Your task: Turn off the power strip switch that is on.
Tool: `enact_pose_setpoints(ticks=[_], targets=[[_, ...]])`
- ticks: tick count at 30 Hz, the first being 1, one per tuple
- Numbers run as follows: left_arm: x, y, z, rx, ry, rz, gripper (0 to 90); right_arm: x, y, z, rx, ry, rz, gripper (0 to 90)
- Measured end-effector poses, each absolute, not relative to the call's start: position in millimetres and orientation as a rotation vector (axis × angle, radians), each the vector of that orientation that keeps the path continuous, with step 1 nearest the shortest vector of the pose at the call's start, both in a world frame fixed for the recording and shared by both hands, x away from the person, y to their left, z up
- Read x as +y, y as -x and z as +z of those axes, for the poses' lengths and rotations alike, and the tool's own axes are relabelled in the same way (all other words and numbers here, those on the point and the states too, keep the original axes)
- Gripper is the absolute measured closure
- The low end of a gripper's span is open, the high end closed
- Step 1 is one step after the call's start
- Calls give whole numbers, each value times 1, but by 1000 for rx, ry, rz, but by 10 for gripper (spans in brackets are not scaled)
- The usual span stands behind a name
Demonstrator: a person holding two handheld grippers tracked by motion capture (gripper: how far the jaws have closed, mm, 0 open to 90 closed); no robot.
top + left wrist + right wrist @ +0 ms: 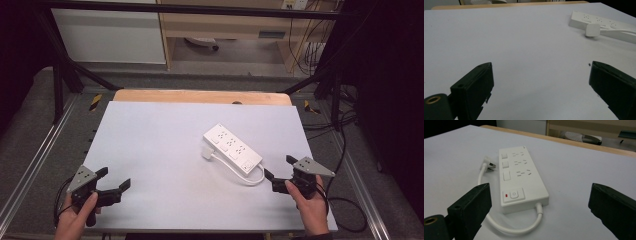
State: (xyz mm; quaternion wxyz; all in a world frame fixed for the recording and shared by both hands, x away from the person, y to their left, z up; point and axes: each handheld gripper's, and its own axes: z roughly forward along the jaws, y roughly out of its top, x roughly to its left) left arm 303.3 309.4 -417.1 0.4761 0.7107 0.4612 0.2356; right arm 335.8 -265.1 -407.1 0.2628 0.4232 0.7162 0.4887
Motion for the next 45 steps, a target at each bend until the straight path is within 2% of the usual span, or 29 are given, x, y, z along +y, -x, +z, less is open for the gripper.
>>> enact_pose_setpoints(ticks=[35,45], targets=[[308,-304,-419,1128,-1757,570,56,-238,-351,-375,2000,-1049,1412,29],[308,-304,-419,1126,-1759,568,56,-234,-351,-368,1970,-1036,1448,67]])
